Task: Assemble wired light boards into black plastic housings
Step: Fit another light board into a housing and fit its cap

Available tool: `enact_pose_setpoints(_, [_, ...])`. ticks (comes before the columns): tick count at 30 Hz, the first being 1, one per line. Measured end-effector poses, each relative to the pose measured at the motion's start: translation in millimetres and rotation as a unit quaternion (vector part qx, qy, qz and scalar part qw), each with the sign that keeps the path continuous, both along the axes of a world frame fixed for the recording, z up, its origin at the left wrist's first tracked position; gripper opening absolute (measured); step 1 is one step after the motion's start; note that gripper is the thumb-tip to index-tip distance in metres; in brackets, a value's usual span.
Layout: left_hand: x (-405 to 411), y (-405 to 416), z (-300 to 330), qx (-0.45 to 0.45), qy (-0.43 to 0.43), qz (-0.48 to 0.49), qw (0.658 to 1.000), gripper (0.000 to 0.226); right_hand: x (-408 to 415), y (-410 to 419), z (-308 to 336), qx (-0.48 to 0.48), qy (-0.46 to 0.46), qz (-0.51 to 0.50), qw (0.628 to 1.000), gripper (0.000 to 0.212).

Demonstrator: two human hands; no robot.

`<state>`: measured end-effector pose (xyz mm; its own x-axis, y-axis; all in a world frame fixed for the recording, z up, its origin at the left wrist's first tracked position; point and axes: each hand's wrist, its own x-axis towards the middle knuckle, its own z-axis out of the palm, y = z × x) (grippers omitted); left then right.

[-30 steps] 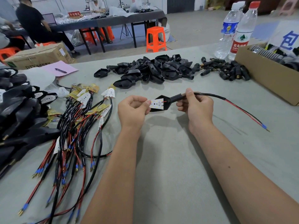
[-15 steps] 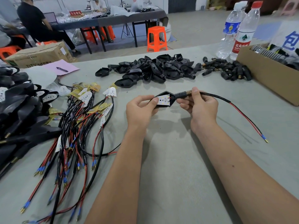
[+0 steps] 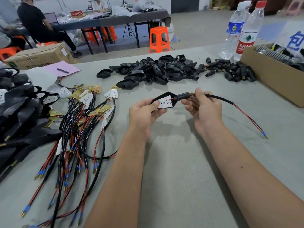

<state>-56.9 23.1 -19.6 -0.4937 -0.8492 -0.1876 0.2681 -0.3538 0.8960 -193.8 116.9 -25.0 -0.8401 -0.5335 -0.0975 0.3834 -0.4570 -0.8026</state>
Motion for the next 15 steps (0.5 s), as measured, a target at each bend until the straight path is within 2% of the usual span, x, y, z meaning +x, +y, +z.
enact_pose_setpoints(8, [-0.8,-0.1,1.7,0.015,0.007,0.015,1.000,0.005,-4.3,3.0,-2.0,-0.015,-0.005,0.040,0.999,0.020])
enact_pose_setpoints(15, [1.5,-1.4,-1.3,-0.009,0.002,0.044,0.999,0.004,-4.3,1.1,-4.0,0.050,0.086,0.055,0.994,0.019])
